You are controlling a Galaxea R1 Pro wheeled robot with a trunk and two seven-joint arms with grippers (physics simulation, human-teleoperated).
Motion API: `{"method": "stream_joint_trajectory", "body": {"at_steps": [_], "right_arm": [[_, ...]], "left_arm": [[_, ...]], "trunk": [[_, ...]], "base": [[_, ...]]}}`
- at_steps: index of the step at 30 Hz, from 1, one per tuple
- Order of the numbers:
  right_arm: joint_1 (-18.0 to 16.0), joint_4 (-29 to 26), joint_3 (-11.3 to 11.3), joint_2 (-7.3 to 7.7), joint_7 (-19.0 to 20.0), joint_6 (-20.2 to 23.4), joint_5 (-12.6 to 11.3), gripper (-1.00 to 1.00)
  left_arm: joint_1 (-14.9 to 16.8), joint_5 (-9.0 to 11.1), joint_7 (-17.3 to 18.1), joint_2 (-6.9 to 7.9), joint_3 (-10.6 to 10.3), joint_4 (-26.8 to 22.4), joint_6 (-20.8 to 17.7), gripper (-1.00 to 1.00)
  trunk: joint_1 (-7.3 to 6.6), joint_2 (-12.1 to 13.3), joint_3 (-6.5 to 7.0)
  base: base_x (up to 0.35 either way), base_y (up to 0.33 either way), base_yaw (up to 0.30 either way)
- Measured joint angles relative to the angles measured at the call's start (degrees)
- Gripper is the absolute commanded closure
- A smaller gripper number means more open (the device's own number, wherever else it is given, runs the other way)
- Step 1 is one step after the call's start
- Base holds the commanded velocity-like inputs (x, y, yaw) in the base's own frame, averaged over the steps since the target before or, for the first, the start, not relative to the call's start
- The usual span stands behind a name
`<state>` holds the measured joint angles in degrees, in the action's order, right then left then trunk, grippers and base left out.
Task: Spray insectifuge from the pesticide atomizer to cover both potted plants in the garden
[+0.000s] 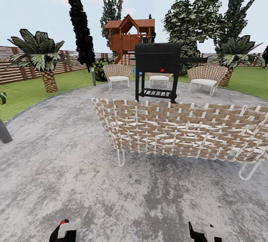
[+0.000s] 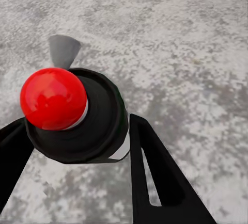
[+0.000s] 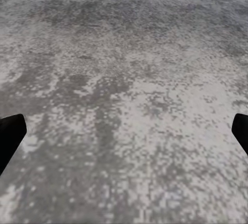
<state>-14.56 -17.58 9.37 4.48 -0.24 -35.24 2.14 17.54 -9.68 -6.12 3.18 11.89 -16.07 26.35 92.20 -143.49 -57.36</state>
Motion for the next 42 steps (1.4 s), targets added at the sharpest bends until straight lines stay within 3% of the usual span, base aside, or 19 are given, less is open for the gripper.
{"method": "stream_joint_trajectory", "body": {"at_steps": [22,42], "right_arm": [[0.0,0.1,-0.1,-0.07,0.1,0.0,0.1,-1.00],[0.0,0.1,-0.1,-0.16,0.1,0.0,0.1,-1.00]], "left_arm": [[0.0,0.1,0.0,0.01,0.0,0.1,0.0,1.00],[0.0,0.1,0.0,0.09,0.1,0.1,0.0,1.00]], "trunk": [[-0.02,0.0,-0.03],[-0.02,0.0,-1.30]], "base": [[0.114,0.305,0.006],[0.230,0.264,0.150]]}}
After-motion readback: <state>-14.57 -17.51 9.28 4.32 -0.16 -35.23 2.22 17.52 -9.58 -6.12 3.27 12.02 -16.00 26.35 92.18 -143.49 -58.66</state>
